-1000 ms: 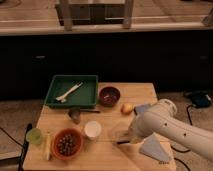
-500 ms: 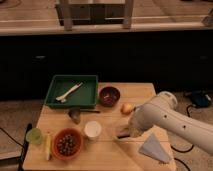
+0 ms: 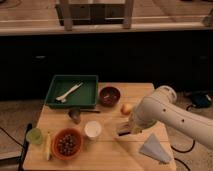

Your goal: Place eraser in purple bowl

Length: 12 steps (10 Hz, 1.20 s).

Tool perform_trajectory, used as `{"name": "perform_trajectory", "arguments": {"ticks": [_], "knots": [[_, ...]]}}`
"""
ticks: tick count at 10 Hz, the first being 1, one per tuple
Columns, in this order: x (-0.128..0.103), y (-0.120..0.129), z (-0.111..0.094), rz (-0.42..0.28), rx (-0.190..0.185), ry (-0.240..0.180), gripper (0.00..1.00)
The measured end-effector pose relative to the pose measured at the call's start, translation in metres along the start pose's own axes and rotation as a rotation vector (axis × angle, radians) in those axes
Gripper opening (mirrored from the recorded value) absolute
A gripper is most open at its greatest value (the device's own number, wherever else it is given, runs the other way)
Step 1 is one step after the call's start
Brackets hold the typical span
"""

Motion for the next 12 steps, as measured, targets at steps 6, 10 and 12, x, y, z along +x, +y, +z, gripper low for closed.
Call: {"name": "perform_trajectory", "arguments": {"ticks": [6, 10, 12], "knots": [[-0.002, -0.023, -0.009, -0.021, -0.002, 0.01, 0.01], [-0.011, -0.041, -0.012, -0.046, -0.007, 0.015, 0.01], [-0.013, -0.049, -0.014, -0.056, -0.01, 0.017, 0.01]]}}
